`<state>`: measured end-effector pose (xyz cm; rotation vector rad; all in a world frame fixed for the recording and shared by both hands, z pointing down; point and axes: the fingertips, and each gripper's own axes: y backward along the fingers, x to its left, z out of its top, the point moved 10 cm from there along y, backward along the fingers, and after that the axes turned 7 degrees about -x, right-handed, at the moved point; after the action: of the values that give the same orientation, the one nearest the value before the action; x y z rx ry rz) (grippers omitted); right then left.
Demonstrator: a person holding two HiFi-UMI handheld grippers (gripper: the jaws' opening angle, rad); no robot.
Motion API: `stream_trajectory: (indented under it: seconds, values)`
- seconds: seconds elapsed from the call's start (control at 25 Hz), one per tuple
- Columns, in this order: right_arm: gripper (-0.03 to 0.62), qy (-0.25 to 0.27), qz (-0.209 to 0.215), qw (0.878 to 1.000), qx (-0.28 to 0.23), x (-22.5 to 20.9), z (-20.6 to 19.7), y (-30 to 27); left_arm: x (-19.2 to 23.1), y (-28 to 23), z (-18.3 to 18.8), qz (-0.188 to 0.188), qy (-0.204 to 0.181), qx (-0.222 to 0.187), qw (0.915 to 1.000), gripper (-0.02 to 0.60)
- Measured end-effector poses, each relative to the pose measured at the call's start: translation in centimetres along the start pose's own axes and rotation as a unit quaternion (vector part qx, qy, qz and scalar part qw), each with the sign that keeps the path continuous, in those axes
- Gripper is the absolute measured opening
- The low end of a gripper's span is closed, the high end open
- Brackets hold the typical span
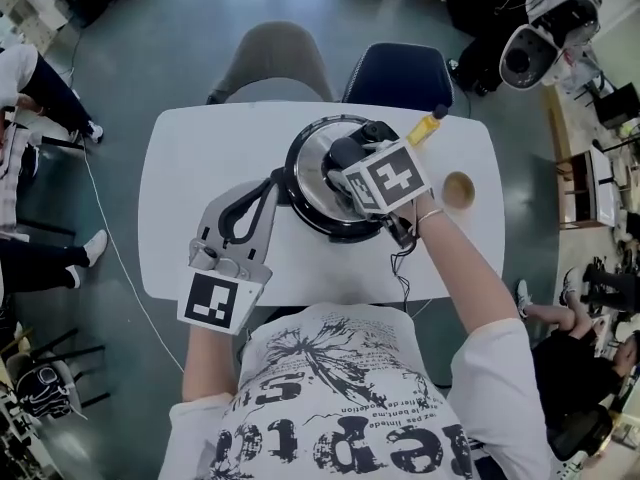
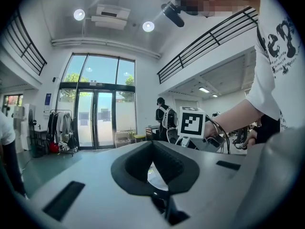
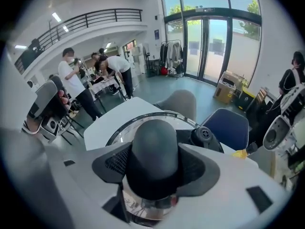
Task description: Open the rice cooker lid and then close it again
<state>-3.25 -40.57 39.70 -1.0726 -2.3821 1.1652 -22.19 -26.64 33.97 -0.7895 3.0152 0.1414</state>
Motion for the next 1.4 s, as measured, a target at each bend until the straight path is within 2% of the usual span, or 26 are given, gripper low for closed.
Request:
stream_trajectory:
  seconds: [0.16,0.44,0.72,1.0,1.24,1.4]
  values:
    - [0.300,-0.007,-0.004,1.000,0.016,0.4,0.3,-0.5,0.9,0.6,-0.3,-0.014,0.001,0.000,0.9999,0.012]
    - [0.291,-0.021,-0.012,1.000,0.013,0.2,0.1,-0.2,1.0,0.2,0.3,-0.035,-0.008,-0.005,0.9993,0.012]
    - [0.291,-0.054,-0.020,0.998,-0.001,0.0,0.6,0.7,1.9,0.9,1.0,-0.032,-0.008,-0.008,0.9994,0.012]
    - [0.291,-0.032,-0.044,0.998,-0.015,2.0,1.1,3.4,2.1,2.8,1.7,-0.036,-0.008,-0.023,0.9991,0.012]
    - [0.291,-0.025,-0.057,0.998,-0.032,5.0,-1.3,6.8,1.2,5.0,1.5,-0.044,0.003,-0.029,0.9986,0.012]
    - [0.291,-0.042,-0.065,0.996,-0.043,6.9,-4.3,9.0,-0.7,6.7,1.0,-0.065,0.009,-0.023,0.9976,0.012]
